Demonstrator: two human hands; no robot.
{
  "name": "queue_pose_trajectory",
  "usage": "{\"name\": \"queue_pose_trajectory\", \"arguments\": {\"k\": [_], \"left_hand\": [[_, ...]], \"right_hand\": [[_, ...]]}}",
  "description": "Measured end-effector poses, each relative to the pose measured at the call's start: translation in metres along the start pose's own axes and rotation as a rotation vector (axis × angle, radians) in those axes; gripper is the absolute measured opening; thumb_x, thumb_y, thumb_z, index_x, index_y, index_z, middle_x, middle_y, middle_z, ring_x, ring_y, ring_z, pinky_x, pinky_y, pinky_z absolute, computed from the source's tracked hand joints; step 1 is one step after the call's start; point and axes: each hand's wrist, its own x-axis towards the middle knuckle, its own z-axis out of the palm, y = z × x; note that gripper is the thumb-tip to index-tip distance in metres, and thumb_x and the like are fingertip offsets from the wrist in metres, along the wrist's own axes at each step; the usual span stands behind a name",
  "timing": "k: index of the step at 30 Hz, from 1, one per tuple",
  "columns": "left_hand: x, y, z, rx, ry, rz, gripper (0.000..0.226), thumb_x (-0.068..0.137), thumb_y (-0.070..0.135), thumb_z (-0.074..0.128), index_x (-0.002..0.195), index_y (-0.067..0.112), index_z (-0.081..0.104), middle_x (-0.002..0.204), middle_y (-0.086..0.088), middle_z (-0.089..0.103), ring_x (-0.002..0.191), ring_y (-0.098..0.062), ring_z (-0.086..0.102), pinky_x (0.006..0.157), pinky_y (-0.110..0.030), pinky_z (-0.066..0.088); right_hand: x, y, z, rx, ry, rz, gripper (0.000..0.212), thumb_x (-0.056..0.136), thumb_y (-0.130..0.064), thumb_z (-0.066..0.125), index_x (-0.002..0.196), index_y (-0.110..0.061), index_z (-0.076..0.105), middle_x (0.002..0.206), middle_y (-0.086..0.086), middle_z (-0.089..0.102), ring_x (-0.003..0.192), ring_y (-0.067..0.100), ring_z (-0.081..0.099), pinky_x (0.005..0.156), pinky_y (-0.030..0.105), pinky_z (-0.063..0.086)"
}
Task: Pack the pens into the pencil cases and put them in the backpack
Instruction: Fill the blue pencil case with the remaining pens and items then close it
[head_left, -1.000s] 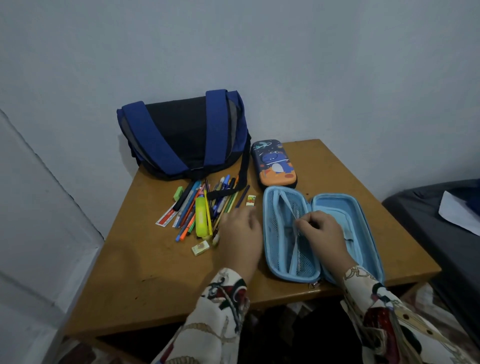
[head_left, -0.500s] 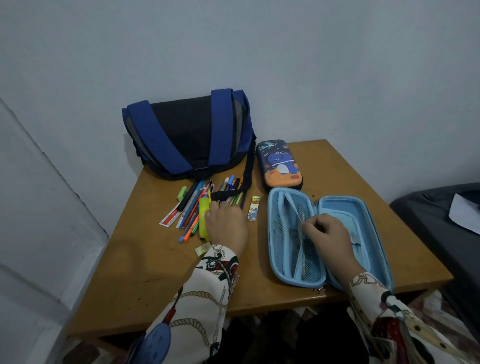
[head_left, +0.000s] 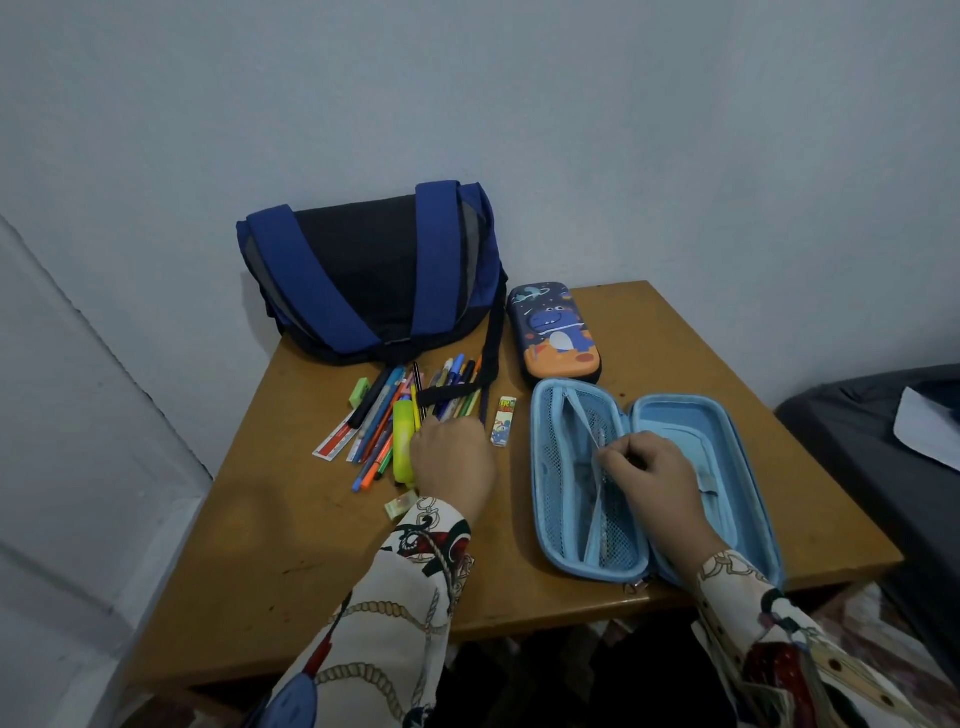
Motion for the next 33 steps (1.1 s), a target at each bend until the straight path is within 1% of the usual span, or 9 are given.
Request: {"name": "queue_pose_trajectory", "arguments": {"k": [3,5,7,13,18,23,27,30,33], "left_hand": [[-0.011,0.007,-0.009,-0.227,0.021,-0.021,0.022,0.093,0.027,0.053,0.094,0.013,0.069,0.090,-0.005,0.069,0.098,-0.025,0.056,0.082,-0.037,0.048],[-0.024,0.015,-0.012,-0.368,0.011,-0.014,0.020,0.089,0.027,0.055,0.082,0.015,0.069,0.073,-0.001,0.066,0.085,-0.024,0.060,0.079,-0.040,0.052],[-0.040,0.025,-0.012,-0.396,-0.023,0.013,0.019,0.088,0.026,0.055,0.078,0.016,0.068,0.068,0.002,0.063,0.080,-0.022,0.059,0.076,-0.040,0.053],[-0.071,0.046,-0.013,-0.263,-0.049,0.121,0.022,0.094,0.029,0.048,0.098,0.020,0.067,0.086,0.003,0.066,0.097,-0.017,0.048,0.074,-0.033,0.036],[-0.073,0.054,-0.004,-0.200,-0.053,0.182,0.026,0.098,0.032,0.043,0.107,0.021,0.064,0.099,0.003,0.066,0.102,-0.017,0.050,0.084,-0.032,0.039],[-0.065,0.051,0.004,-0.216,-0.084,0.311,0.030,0.102,0.035,0.038,0.101,0.021,0.066,0.098,0.004,0.065,0.102,-0.017,0.048,0.084,-0.031,0.038],[-0.044,0.028,0.001,-0.390,0.055,0.111,0.027,0.101,0.031,0.041,0.114,0.024,0.064,0.110,0.008,0.061,0.107,-0.011,0.047,0.091,-0.030,0.043],[-0.020,0.000,0.005,-0.190,0.128,0.007,0.026,0.100,0.021,0.045,0.118,0.017,0.063,0.114,-0.001,0.062,0.109,-0.020,0.049,0.091,-0.033,0.043],[-0.010,-0.015,0.010,0.056,0.076,-0.004,0.022,0.098,0.018,0.046,0.110,0.016,0.065,0.107,-0.003,0.064,0.106,-0.023,0.049,0.084,-0.033,0.040]], "right_hand": [[0.000,-0.001,0.000,0.001,0.004,0.013,0.030,0.086,-0.023,0.068,0.057,-0.027,0.060,0.069,-0.010,0.060,0.080,0.019,0.057,0.080,0.052,0.049],[0.000,-0.001,0.000,0.002,0.004,0.018,0.029,0.085,-0.023,0.068,0.058,-0.028,0.060,0.070,-0.010,0.060,0.080,0.018,0.058,0.081,0.052,0.048],[0.000,0.000,-0.001,0.003,0.002,0.013,0.027,0.085,-0.024,0.068,0.058,-0.027,0.060,0.071,-0.012,0.061,0.079,0.017,0.058,0.081,0.052,0.048],[0.000,-0.002,0.000,-0.007,0.012,-0.002,0.025,0.083,-0.027,0.065,0.059,-0.025,0.059,0.069,-0.007,0.059,0.077,0.016,0.057,0.079,0.053,0.048],[-0.001,-0.003,-0.001,-0.018,0.018,-0.010,0.028,0.084,-0.020,0.067,0.058,-0.025,0.059,0.069,-0.007,0.060,0.078,0.016,0.057,0.080,0.054,0.047],[0.000,0.000,0.000,-0.015,0.019,-0.011,0.026,0.084,-0.021,0.066,0.059,-0.025,0.060,0.070,-0.008,0.061,0.077,0.015,0.057,0.079,0.053,0.048],[0.000,-0.001,-0.001,-0.004,0.010,0.001,0.028,0.084,-0.023,0.066,0.057,-0.026,0.060,0.070,-0.006,0.061,0.077,0.016,0.059,0.079,0.051,0.049],[-0.001,-0.004,-0.001,-0.006,0.010,0.010,0.028,0.085,-0.022,0.066,0.058,-0.026,0.060,0.072,-0.006,0.062,0.079,0.016,0.059,0.079,0.050,0.049],[-0.001,-0.005,-0.002,-0.009,0.005,0.015,0.029,0.086,-0.020,0.067,0.058,-0.024,0.060,0.072,-0.005,0.061,0.078,0.017,0.058,0.079,0.050,0.049]]}}
